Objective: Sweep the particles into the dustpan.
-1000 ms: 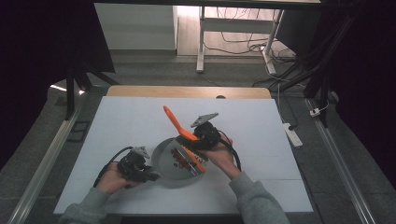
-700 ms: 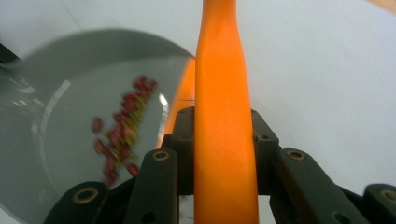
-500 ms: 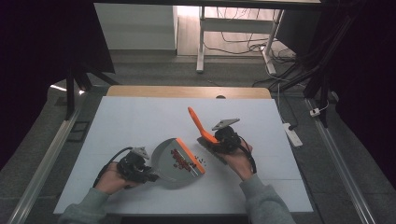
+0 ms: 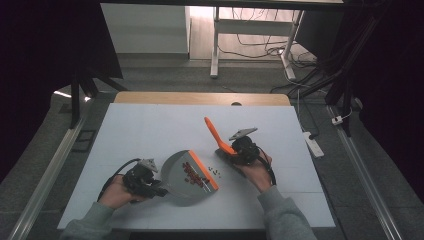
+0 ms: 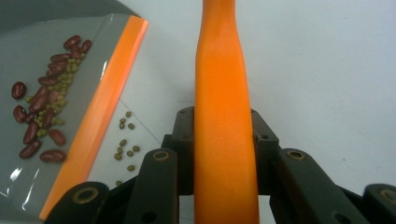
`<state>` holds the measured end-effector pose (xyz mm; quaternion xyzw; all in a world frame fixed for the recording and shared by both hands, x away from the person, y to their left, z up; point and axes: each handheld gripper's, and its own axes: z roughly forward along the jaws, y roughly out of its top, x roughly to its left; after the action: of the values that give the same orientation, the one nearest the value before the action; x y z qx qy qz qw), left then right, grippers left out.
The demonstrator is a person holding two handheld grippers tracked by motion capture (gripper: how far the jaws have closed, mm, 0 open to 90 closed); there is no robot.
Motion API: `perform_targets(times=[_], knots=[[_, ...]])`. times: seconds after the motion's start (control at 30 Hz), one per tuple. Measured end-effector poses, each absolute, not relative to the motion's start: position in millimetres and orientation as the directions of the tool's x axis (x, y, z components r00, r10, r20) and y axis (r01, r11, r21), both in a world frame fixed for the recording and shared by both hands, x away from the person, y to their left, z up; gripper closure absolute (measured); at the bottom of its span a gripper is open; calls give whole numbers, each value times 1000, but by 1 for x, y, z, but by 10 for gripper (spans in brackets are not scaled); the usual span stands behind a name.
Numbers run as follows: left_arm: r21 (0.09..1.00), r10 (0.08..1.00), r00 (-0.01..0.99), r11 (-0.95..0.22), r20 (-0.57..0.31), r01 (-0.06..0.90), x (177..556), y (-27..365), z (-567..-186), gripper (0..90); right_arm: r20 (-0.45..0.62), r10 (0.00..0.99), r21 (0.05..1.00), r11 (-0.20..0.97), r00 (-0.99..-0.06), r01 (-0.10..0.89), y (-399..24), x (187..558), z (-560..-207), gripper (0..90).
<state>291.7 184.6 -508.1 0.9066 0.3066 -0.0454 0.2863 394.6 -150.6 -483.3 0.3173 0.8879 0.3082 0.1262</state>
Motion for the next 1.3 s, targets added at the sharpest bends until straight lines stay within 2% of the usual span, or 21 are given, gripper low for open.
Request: perform_targets(times=[0.53,1.13,1.3], knots=[[491,533,806,-646,-258,584,292,184,-508,619,-37,604,615,642,-796,459,-127,391,-485,704],[491,534,808,-650,-248,580,291,182,-508,620,-56,574,629,655,-817,418,-81,362,-488,704],[494,537,808,-648,-243,579,291,181,-509,620,83,513,663,612,-855,431,-67,357,-483,704]])
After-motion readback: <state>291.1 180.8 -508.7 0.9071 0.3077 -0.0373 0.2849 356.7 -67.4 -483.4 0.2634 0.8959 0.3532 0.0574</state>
